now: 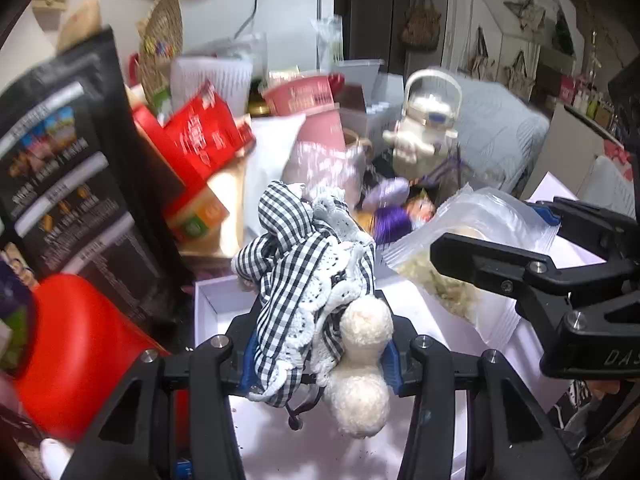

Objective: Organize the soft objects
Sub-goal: 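Carry the zip bag with the right gripper while the left gripper carries the doll over the white box, then open the right gripper to drop the zip bag while the left gripper releases the doll into the box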

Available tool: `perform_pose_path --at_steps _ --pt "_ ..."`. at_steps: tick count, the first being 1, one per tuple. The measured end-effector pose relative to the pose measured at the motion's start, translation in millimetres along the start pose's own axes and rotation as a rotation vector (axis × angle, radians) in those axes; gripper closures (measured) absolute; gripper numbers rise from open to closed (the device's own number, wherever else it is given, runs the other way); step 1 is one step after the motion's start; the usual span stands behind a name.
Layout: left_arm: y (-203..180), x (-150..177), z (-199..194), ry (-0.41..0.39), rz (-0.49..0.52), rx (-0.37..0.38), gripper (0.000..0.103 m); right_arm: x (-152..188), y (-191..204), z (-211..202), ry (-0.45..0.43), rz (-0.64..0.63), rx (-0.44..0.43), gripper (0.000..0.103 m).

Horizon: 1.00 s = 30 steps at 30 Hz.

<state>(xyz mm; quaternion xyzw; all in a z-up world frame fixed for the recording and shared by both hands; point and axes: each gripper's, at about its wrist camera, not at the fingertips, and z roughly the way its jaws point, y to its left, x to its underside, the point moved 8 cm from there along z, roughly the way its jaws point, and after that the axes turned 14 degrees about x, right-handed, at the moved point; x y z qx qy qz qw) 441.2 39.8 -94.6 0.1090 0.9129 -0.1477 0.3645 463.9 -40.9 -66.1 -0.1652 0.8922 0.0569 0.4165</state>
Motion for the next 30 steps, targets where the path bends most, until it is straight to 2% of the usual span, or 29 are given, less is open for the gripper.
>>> perform_pose_path --at_steps 10,13,17,19,20,22,23,30 --pt "13 20 37 0.114 -0.045 -0.013 0.056 23 -1 41 0.146 -0.008 0.003 0.034" --pt "14 23 42 0.138 -0.073 0.012 0.056 28 -5 49 0.179 0.007 0.023 0.034" --pt "19 25 45 0.175 -0.109 -0.018 0.051 33 -9 56 0.218 0.018 0.027 0.032" --pt "22 24 44 0.174 -0.122 -0.036 0.048 33 -12 56 0.224 0.031 0.029 0.019" --pt "23 22 42 0.167 -0.120 -0.051 0.047 31 -14 55 0.216 0.040 0.030 0.019" --pt "24 20 37 0.156 -0.109 -0.081 0.036 29 -16 53 0.208 0.045 0.041 0.019" --pt "24 18 33 0.143 -0.105 -0.085 0.034 28 -17 50 0.204 0.047 0.050 0.019" --pt "8 0 8 0.100 -0.067 -0.077 0.033 19 -20 24 0.163 0.058 0.076 0.019"
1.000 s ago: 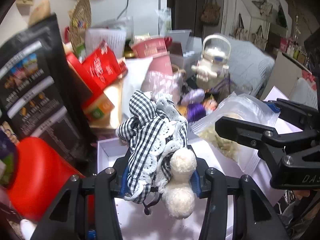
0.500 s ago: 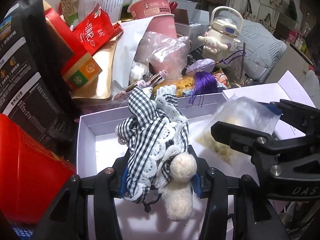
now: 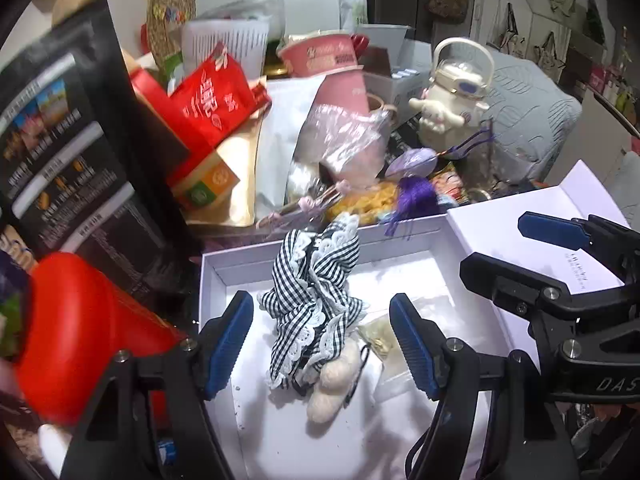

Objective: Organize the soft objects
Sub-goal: 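Open the right gripper to drop the zip bag while the left gripper releases the doll into the box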

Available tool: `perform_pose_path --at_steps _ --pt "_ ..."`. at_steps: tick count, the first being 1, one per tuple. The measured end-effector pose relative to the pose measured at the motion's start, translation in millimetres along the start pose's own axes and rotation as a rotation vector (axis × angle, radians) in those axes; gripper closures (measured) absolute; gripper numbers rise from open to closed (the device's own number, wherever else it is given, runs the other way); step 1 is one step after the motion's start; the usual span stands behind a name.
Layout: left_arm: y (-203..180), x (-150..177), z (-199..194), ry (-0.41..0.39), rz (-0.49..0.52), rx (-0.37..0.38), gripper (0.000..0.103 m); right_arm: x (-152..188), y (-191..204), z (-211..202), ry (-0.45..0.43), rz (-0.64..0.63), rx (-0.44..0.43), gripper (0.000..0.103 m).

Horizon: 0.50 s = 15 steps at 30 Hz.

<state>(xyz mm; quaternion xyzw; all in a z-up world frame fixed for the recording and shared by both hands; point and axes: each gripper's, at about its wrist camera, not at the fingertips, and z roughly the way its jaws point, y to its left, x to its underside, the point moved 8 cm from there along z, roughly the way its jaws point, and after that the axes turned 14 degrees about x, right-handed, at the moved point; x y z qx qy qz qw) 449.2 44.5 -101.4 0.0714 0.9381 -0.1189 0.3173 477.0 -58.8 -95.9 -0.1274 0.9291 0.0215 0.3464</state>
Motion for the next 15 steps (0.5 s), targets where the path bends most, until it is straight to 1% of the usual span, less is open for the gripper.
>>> perform_pose_path --at_steps 8,15 --pt "-20 -9 -56 -0.085 0.021 0.014 0.033 -11 -3 -60 -0.091 0.006 0.022 0.019" --pt "-33 -12 -111 -0.174 0.029 0.024 0.033 -16 2 -119 -0.179 -0.001 0.034 0.019"
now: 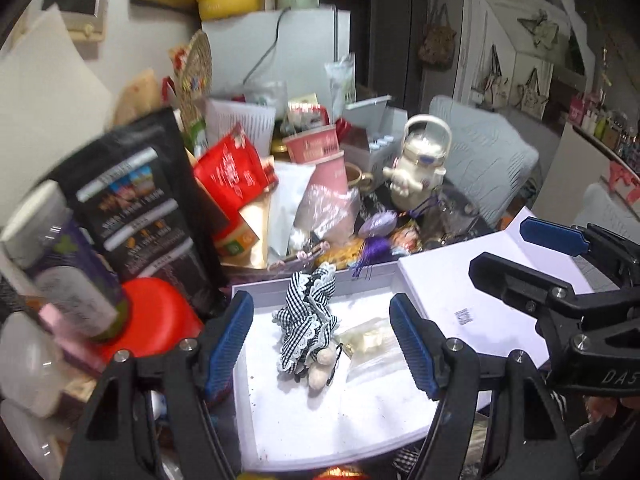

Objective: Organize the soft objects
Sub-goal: 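Open the right gripper to drop the zip bag while the left gripper releases the doll into the box, then withdraw both open grippers from the white box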

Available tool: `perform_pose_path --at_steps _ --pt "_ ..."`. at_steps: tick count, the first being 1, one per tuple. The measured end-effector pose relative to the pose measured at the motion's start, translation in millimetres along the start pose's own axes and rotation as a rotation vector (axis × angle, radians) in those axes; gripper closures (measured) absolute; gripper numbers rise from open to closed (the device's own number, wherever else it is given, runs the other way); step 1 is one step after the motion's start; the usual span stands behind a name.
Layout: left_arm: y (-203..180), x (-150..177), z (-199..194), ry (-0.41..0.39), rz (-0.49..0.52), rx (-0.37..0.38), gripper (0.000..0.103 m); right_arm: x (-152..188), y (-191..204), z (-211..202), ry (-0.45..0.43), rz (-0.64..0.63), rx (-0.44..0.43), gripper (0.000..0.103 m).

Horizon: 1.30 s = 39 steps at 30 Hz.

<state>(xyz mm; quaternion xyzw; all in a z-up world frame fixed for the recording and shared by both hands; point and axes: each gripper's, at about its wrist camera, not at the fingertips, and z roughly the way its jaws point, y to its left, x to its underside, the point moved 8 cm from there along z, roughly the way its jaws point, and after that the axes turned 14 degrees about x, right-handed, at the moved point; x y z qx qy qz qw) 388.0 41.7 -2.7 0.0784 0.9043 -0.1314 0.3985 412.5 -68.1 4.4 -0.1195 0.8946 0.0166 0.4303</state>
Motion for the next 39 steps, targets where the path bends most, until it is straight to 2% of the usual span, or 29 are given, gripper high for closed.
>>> perform_pose_path --at_steps 14,24,26,28,30,39 --pt "-28 2 -105 -0.166 0.045 0.006 0.033 -7 11 -105 -0.147 -0.016 0.005 0.017" --pt "-42 19 -158 -0.231 0.054 0.007 0.033 9 22 -168 -0.227 -0.036 0.013 0.014" --pt "-45 23 -167 -0.241 0.057 0.006 0.026 13 23 -179 -0.240 -0.040 0.016 0.013" --pt "-48 28 -175 -0.260 0.061 0.002 0.012 19 24 -190 -0.253 -0.040 0.019 0.010" --pt "-51 33 -183 -0.280 0.071 -0.009 0.008 26 22 -199 -0.272 -0.028 0.032 0.009" --pt "-63 66 -199 -0.275 0.106 0.034 0.007 66 21 -215 -0.274 -0.006 0.063 0.008"
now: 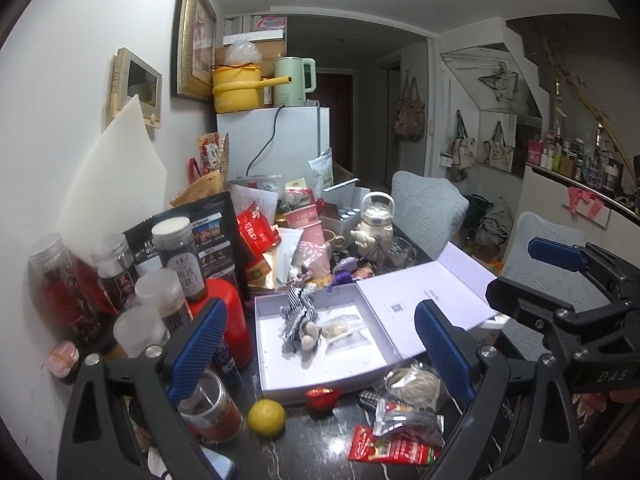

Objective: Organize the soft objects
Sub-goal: 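Withdraw both open grippers from the white box, then lower the right gripper onto the silver snack bag and grasp it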

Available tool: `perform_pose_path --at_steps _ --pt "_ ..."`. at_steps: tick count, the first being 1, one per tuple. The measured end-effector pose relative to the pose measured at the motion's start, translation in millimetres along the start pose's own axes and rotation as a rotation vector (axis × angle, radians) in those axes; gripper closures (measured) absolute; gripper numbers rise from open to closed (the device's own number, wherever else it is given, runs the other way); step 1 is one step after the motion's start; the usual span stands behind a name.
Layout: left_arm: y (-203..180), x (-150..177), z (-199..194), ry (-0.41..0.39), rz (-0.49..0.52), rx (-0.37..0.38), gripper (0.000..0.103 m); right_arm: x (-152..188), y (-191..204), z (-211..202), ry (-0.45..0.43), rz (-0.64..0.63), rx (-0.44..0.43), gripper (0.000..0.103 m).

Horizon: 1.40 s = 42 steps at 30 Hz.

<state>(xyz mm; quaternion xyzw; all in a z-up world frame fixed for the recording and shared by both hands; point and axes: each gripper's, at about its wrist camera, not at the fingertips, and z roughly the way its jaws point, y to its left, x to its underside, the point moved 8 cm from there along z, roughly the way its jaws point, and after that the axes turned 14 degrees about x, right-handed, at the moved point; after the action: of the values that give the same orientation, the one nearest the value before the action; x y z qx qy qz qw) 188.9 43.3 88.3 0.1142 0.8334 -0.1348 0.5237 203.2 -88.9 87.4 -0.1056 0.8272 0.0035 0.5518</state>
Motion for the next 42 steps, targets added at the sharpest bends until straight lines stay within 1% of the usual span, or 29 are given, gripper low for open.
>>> perform_pose_path --at_steps 3,7,13,19,23,26,28,31,33,36,42 --pt "-3 14 -3 0.013 -0.009 0.021 0.007 14 1 -7 0.000 0.006 0.016 0.008" --pt "-7 38 -3 0.045 -0.038 0.053 0.007 35 6 -11 0.019 0.008 0.005 0.008" --pt "-8 73 2 0.111 -0.072 0.068 0.007 66 8 -14 0.046 0.046 -0.006 0.008" --pt "-7 110 8 0.177 -0.098 0.078 0.007 97 9 -14 0.090 0.049 0.016 0.008" --pt "-12 127 13 0.212 -0.118 0.116 0.007 120 13 -9 0.137 0.048 0.006 0.008" --pt "-17 136 16 0.229 -0.116 0.122 0.007 136 13 -3 0.172 0.055 -0.005 0.009" --pt "-19 141 19 0.240 -0.121 0.130 0.007 145 12 -1 0.188 0.064 -0.005 0.011" --pt "-20 148 23 0.254 -0.129 0.137 0.007 155 10 2 0.206 0.074 -0.004 0.011" --pt "-20 155 27 0.266 -0.144 0.141 0.007 161 8 4 0.220 0.080 -0.005 0.011" --pt "-21 166 34 0.283 -0.185 0.171 0.007 171 6 10 0.243 0.081 -0.013 0.011" --pt "-17 189 50 0.338 -0.185 0.148 0.007 190 5 28 0.287 0.087 -0.027 0.012"
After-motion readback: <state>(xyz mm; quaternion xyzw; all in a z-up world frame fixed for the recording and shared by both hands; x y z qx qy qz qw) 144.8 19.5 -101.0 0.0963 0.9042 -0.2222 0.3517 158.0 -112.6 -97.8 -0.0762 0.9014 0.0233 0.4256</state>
